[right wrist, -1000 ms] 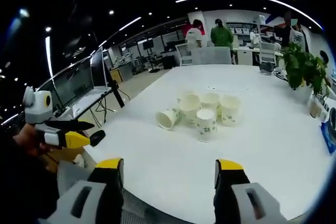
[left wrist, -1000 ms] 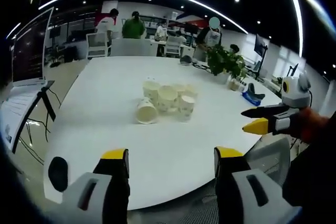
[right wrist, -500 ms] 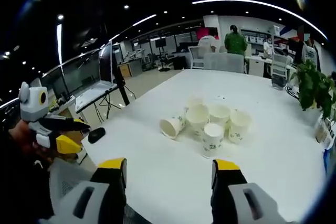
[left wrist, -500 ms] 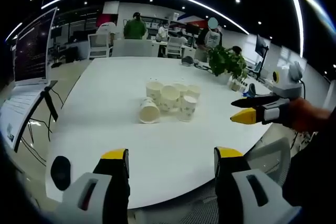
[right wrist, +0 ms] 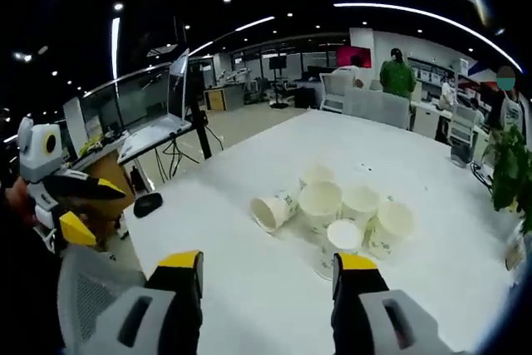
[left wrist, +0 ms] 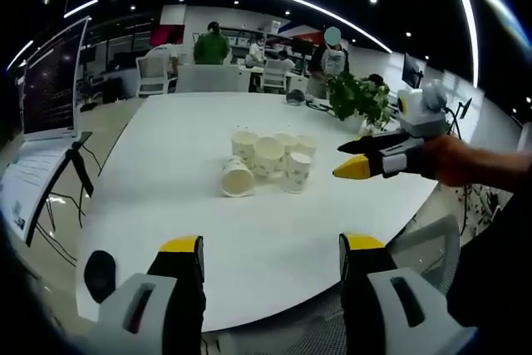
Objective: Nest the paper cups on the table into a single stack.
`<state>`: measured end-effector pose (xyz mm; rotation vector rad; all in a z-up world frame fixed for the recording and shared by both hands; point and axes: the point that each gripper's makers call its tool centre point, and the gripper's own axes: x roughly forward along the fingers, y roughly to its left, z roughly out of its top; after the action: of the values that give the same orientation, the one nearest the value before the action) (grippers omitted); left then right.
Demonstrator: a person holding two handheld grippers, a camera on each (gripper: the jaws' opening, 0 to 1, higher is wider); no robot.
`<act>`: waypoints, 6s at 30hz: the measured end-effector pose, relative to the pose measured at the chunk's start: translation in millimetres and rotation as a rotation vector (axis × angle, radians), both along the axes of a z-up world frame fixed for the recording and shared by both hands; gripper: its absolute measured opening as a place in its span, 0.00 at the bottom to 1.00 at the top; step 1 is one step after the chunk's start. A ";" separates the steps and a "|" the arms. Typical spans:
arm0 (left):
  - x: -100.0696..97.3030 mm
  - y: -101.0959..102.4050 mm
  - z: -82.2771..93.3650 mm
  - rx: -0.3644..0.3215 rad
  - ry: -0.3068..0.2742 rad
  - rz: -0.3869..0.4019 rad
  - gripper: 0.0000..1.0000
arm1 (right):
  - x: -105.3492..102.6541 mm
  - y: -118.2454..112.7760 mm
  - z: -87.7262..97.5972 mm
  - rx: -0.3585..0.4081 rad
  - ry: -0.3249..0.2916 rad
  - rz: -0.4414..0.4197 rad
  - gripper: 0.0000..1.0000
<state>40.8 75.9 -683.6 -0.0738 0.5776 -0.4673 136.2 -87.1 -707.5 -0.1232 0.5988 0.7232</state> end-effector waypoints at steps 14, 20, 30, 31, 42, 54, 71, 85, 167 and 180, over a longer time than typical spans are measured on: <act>-0.7 0.6 1.8 0.005 -0.003 -0.001 0.64 | 19.8 11.8 -10.1 -0.059 -0.003 0.069 0.60; 0.4 -0.4 2.5 -0.004 -0.007 -0.004 0.64 | 26.6 18.6 -11.2 -0.096 -0.009 0.116 0.58; -1.8 -1.2 3.6 -0.008 -0.010 -0.011 0.63 | 50.2 24.8 -14.8 -0.207 -0.042 0.211 0.56; -1.6 -1.1 3.8 -0.010 -0.011 -0.010 0.63 | 51.2 26.0 -15.1 -0.214 -0.044 0.217 0.56; -3.4 -4.6 6.1 -0.016 -0.021 -0.039 0.61 | 67.9 29.1 -22.5 -0.321 -0.068 0.306 0.54; -3.6 -6.2 7.1 -0.019 -0.025 -0.051 0.60 | 79.7 27.3 -36.3 -0.414 -0.075 0.367 0.51; 0.7 -7.6 5.6 -0.036 -0.019 -0.054 0.59 | 101.1 33.7 -45.7 -0.536 -0.124 0.480 0.46; 0.2 -7.8 -4.4 -0.046 0.008 -0.063 0.57 | 103.8 31.4 -54.4 -0.623 -0.150 0.556 0.39; 40.0 -10.3 0.3 0.076 -0.081 -0.078 0.63 | 38.3 49.8 -87.4 -0.658 -0.038 0.662 0.00; 39.1 -12.3 -0.8 0.081 -0.082 -0.086 0.63 | 12.0 38.0 -95.2 -0.656 -0.002 0.676 0.00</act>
<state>79.8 63.6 -684.4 0.0473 0.5201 -0.5281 148.2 -49.1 -802.8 -0.9684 0.7840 1.1509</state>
